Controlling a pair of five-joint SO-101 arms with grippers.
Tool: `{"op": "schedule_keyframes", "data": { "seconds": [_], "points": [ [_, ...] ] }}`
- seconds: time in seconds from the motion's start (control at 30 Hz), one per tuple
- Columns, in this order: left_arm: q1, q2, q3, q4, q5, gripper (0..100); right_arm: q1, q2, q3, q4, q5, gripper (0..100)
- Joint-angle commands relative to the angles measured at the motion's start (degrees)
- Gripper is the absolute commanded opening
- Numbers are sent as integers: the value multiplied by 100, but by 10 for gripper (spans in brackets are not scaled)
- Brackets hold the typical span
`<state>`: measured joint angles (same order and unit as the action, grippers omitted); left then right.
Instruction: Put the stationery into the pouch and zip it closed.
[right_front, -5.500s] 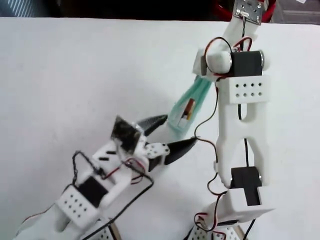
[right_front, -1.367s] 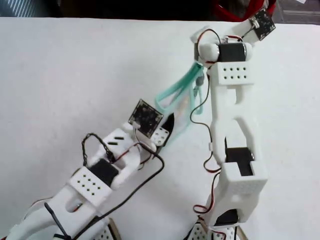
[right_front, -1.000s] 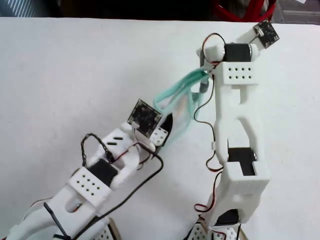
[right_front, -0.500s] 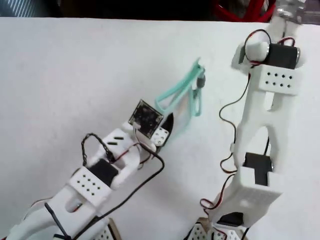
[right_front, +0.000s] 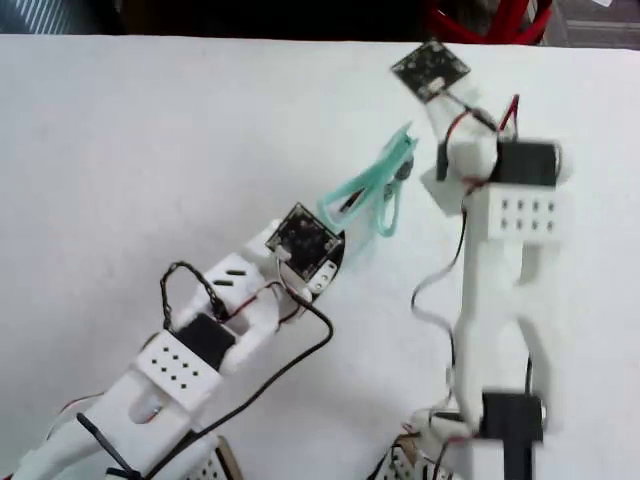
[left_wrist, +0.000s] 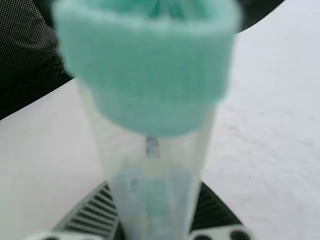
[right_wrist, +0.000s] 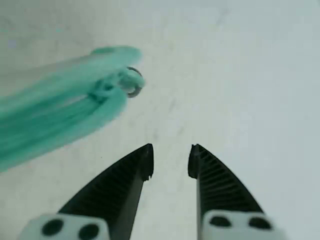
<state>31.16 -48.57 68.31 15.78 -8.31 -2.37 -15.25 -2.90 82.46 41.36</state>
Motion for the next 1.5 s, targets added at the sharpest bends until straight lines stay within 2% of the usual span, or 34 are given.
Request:
{"op": "schedule_keyframes", "data": {
  "seconds": [0.0, 0.1, 0.27, 0.4, 0.63, 0.97, 1.33, 1.47],
  "points": [
    [-92, 22, -316, 26, -44, 37, -356, -2229, 2031, -1279, -299, 102],
    [-101, 22, -316, 26, -44, 37, -409, -3433, 3868, -2422, -826, 135],
    [-119, 22, -316, 70, -35, 37, -312, -4119, 6198, -4286, -1996, 314],
    [-92, 22, -308, 79, -35, 37, -514, -4119, 7086, -5833, -2892, 301],
    [-84, -13, -193, 26, -35, 37, -743, -3908, 7112, -6633, -3481, 272],
    [-84, -13, -185, 26, -35, 37, -646, -1815, 6382, -7644, -3745, 269],
    [171, 22, -105, 18, -70, 37, -611, -2202, 6312, -7697, -3754, 267],
    [163, 22, -79, -114, -70, 37, -602, -2035, 6312, -8057, -3754, 219]
  ]
}}
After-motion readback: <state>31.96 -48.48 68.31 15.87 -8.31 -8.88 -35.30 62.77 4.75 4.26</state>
